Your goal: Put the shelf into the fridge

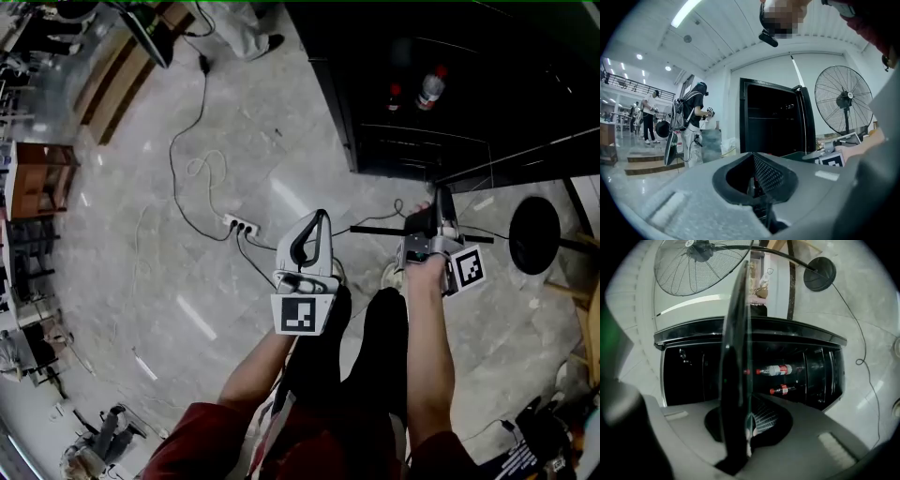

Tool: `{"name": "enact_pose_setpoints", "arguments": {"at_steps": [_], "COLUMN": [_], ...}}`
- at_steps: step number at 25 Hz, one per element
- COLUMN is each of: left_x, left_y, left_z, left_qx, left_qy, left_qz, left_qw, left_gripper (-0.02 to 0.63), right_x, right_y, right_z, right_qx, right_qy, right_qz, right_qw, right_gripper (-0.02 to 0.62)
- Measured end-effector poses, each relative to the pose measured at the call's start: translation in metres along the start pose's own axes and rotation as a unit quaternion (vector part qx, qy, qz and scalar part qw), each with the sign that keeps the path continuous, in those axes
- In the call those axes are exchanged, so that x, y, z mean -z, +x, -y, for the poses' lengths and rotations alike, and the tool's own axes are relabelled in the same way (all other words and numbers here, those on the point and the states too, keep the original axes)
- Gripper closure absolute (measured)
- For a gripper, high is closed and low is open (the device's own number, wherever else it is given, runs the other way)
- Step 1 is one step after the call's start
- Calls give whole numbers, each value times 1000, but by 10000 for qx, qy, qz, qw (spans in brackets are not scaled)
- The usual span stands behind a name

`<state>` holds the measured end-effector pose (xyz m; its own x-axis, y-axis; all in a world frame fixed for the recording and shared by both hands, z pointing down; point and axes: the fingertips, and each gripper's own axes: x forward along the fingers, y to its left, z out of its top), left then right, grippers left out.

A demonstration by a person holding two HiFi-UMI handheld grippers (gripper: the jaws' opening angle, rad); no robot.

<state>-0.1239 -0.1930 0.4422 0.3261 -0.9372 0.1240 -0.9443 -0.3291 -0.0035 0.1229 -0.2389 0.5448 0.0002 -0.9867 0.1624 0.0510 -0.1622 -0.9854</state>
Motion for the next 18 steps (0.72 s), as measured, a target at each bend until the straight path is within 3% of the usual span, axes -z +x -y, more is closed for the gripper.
{"name": "enact_pose_setpoints", "arguments": {"at_steps": [8,18], "left_x": [-36,-100], "left_y": [-27,-62], "left_z": [-3,-8], "left_qx": [-60,-308], "left_qy": [-85,-100], "left_qz": [-82,-168], "left_qw": [9999,9993], "left_gripper": [601,601], "right_x": [9,19], "right_y": [-61,-106], "right_z": [-45,-139], "right_qx": [24,-229], "right_qy": [-183,-449], "right_qz": [-398,-980], "right_qw": [9990,9939], "right_gripper": [586,586]}}
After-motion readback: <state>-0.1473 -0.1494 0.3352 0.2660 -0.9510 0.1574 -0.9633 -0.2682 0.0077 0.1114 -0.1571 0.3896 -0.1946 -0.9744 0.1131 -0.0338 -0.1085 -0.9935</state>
